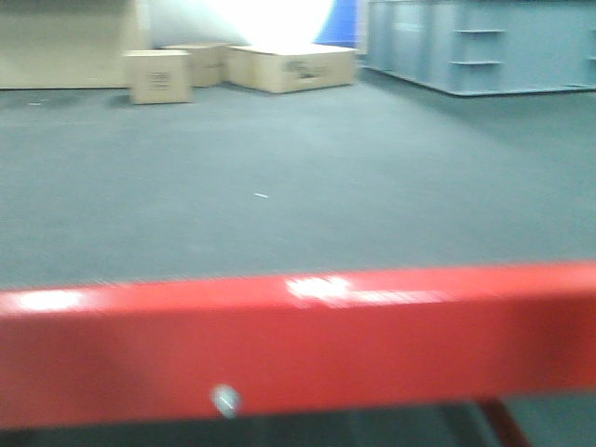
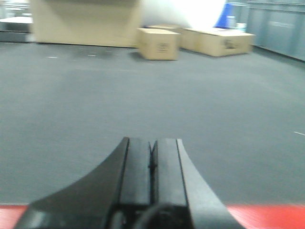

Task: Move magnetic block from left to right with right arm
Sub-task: 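Turn the base toward the other carpeted area, cube held, then lower the red cube toward the carpet with the right gripper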

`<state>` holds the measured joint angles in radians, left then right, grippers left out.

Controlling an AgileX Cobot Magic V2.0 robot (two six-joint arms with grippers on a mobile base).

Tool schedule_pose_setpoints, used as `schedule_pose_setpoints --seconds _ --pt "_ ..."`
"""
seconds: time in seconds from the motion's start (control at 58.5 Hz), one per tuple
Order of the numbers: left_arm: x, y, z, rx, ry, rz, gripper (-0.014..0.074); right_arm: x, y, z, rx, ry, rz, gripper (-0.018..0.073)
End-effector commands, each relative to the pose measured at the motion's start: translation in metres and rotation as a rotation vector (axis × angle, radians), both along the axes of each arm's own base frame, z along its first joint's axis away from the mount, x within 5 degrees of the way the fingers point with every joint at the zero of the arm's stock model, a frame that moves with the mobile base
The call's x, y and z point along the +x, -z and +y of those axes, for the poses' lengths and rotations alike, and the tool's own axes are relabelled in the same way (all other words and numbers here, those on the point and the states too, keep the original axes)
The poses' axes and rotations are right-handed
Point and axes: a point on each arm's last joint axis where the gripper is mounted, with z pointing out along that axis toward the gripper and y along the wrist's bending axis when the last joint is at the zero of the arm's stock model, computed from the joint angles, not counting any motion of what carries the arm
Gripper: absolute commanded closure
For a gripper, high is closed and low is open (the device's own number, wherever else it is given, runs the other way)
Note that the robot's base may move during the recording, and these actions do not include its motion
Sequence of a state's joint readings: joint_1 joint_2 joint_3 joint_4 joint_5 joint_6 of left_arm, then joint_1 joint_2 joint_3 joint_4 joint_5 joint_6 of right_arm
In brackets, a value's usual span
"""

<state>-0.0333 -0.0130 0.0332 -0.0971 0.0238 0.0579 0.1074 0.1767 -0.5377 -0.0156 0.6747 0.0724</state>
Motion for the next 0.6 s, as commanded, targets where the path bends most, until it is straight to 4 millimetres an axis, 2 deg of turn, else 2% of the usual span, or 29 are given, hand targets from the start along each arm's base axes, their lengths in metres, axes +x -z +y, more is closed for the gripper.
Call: schedule_pose_setpoints --seconds 0.0,0.581 --pt "-0.0009 -0.0051 0.0004 -0.014 0.000 -0.081 0.0722 0.0019 -0.0148 -0.0001 -0.001 0.004 -0.092 0.0335" --pt "-0.0009 -0.0051 0.0004 -0.014 0.000 -0.081 0.0722 0.0019 -0.0148 -0.0001 -0.001 0.004 -0.092 0.0335"
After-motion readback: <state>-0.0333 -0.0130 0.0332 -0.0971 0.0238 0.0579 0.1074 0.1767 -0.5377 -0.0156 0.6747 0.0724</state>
